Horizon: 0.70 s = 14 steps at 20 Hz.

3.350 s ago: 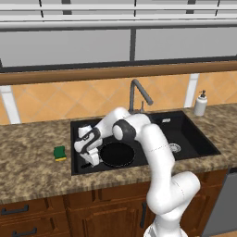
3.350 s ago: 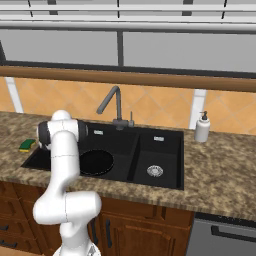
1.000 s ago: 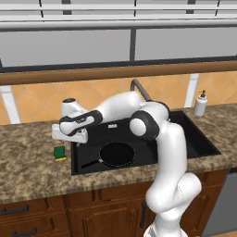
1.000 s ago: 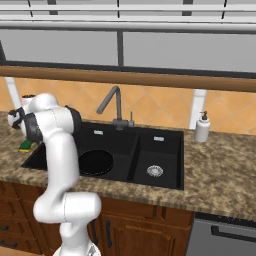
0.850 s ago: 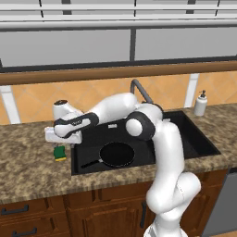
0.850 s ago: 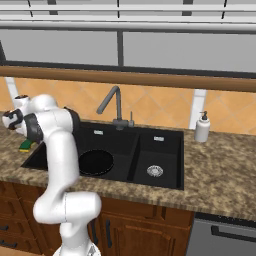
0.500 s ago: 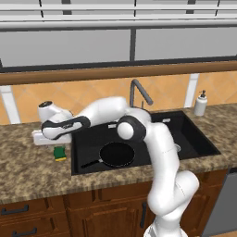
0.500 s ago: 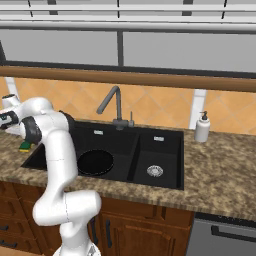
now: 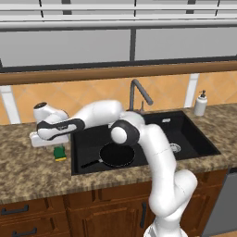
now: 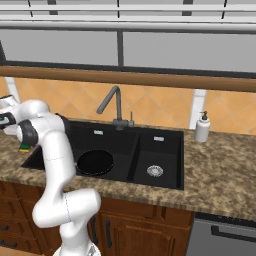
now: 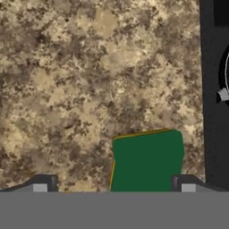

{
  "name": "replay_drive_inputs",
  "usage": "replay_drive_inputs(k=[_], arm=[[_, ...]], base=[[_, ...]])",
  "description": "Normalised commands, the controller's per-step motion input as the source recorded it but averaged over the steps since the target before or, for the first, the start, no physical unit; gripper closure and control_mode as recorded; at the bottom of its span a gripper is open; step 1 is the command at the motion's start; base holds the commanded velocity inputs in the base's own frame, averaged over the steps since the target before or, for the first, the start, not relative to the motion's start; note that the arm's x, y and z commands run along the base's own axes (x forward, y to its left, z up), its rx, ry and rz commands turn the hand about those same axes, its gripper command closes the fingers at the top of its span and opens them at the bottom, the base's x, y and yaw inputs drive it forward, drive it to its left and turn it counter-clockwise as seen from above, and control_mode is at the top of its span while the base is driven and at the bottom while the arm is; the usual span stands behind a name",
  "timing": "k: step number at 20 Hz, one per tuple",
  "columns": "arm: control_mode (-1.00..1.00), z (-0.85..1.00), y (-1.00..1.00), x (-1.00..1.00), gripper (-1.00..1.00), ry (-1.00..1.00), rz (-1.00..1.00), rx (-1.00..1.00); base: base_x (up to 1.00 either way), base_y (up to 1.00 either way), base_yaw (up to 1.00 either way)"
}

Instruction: Pick the pan and sponge and place them into the sink. Then turn on the water.

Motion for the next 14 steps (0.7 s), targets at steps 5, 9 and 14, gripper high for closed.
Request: replay_drive_inputs(k=[5,9,14], arm=[[-1.00,-0.33,-0.21,0.00,-1.00,-0.05,0.04,0.03],[-1.00,0.00,-0.18,0.00,-1.00,0.00,0.06,0.02],[-1.00,-0.03,-0.17,0.00,-1.00,0.00,0.07,0.01]], base=[[0.00,0.00,0.00],[0.00,0.00,0.00],[0.00,0.00,0.00]])
